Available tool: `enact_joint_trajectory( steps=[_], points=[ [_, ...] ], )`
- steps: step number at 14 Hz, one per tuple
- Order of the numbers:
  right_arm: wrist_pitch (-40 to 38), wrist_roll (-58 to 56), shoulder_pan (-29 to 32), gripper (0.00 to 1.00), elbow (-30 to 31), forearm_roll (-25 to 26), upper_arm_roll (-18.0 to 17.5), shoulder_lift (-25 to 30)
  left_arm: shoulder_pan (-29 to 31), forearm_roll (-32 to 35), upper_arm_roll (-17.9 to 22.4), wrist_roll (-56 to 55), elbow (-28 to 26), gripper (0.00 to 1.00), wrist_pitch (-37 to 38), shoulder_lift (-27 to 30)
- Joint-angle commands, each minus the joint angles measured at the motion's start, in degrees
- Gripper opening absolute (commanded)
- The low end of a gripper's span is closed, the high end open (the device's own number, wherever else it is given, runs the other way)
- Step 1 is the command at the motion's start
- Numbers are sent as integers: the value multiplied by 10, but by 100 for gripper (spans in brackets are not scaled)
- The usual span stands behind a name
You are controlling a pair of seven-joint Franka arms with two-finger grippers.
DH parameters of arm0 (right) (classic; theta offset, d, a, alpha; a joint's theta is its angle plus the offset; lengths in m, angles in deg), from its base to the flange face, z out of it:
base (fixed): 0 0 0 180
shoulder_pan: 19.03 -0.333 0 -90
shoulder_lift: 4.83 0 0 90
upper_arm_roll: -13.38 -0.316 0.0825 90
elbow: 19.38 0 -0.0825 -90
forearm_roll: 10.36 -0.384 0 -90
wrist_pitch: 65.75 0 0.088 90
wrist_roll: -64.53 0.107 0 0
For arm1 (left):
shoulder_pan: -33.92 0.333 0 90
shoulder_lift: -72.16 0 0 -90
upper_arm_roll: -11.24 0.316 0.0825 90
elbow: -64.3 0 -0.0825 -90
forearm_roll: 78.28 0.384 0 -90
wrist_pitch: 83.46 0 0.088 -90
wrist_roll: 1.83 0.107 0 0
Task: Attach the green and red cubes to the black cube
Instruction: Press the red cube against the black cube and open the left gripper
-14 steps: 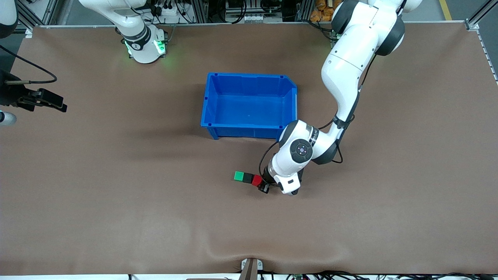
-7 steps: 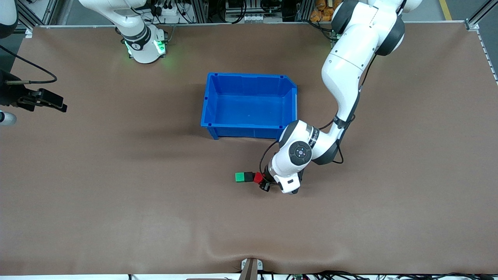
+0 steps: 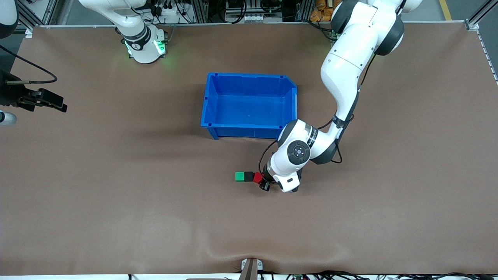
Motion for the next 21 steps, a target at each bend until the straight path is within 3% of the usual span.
enact_joint_trajectory(
  steps=[1, 2, 3, 6, 8, 12, 14, 18, 21],
  points=[
    [-1, 1, -2, 100, -5, -7, 2, -1, -7, -21, 6, -11, 9, 46, -2, -8],
    [-1, 1, -2, 100, -5, -7, 2, -1, -8, -21, 6, -9, 9, 95, -2, -6],
    [-1, 1, -2, 100, -5, -7, 2, -1, -9, -20, 6, -7, 8, 100, -1, -1],
    [-1, 1, -2, 100, -5, -7, 2, -1, -2, -8, 12, -3, 3, 100, 22, 37],
    [0, 1, -2, 100, -5, -7, 2, -1, 13, 46, 11, 25, 3, 100, 64, 87],
    [0, 1, -2, 100, -5, -7, 2, -1, 71, 82, 6, 223, -8, 100, 169, 157],
    [0, 1, -2, 100, -5, -7, 2, -1, 75, 85, 11, 281, -14, 100, 232, 194],
    [0, 1, -3, 100, -5, -7, 2, -3, 135, 88, 11, 370, -14, 100, 286, 263],
    [0, 1, -3, 100, -5, -7, 2, -3, 183, 87, 10, 498, -14, 100, 382, 322]
  ],
)
